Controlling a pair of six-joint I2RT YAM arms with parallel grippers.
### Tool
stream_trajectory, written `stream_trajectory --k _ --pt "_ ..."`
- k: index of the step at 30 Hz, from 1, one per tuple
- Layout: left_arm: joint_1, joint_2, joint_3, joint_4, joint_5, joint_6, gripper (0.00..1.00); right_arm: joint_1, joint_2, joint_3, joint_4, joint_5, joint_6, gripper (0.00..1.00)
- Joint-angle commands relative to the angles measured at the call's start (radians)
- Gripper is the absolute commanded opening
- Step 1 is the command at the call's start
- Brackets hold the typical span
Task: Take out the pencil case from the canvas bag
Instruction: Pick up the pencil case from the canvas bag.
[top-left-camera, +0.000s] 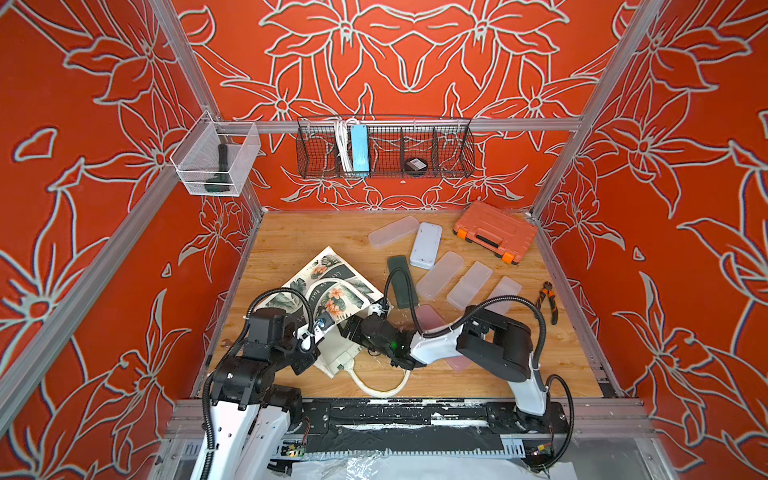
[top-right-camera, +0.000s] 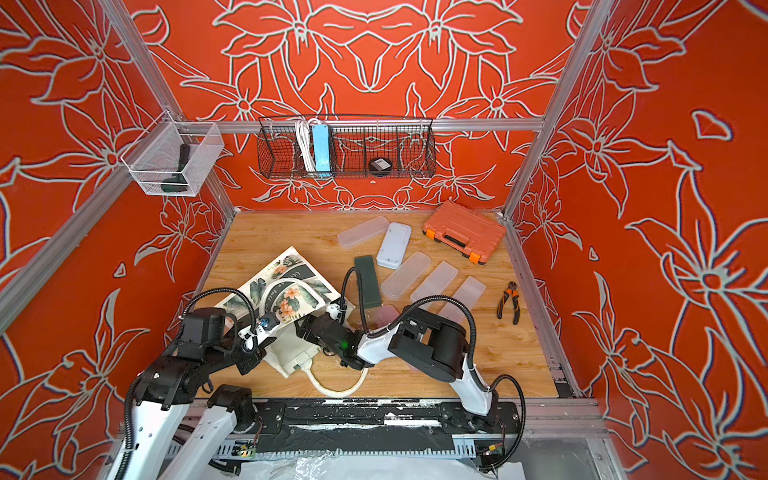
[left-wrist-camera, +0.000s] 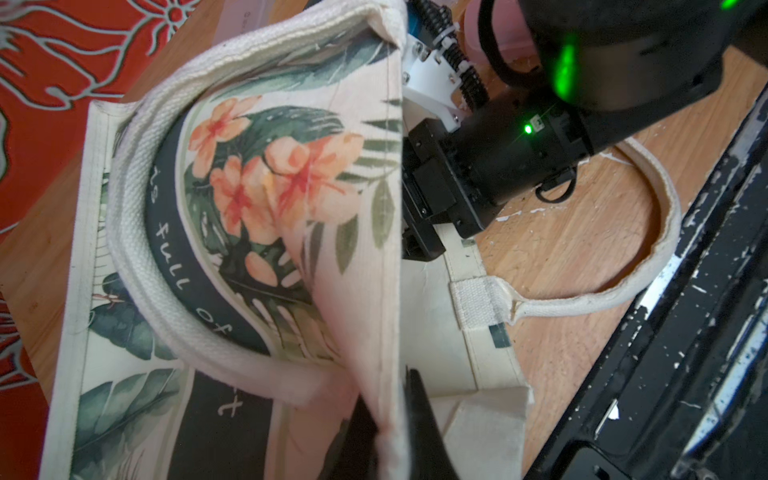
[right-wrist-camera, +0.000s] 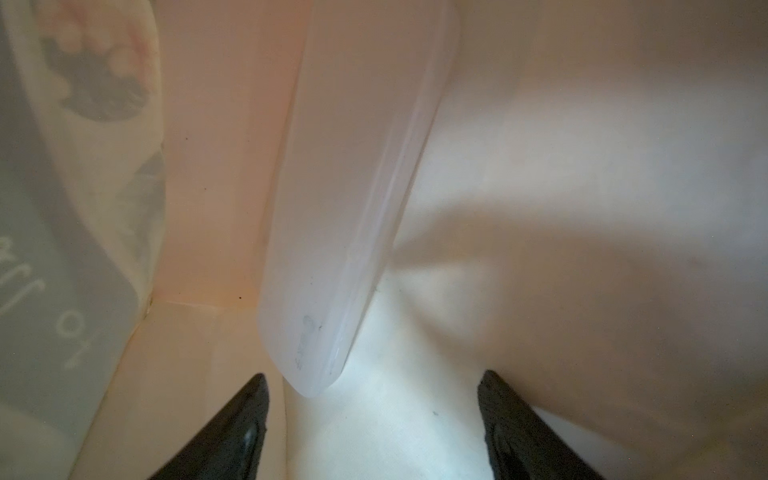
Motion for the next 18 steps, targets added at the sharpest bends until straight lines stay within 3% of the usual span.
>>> stream_trajectory --k 1,6,10,18 --pt "0.000 0.000 0.013 -0.046 0.068 0.071 0.00 0.000 0.011 0.005 0.051 0.005 -0.030 0.80" --pt "0.001 0.010 0.031 -0.060 0.169 0.061 0.00 0.001 0.035 0.024 0.104 -0.019 -0.018 0.79" --pt "0.001 0.012 0.048 -0.066 0.179 0.051 0.00 0.017 0.038 0.055 0.092 -0.022 -0.035 0.80" --pt "0.000 -0.004 0.064 -0.079 0.209 0.037 0.00 0.020 0.133 0.103 0.109 -0.076 0.076 0.80"
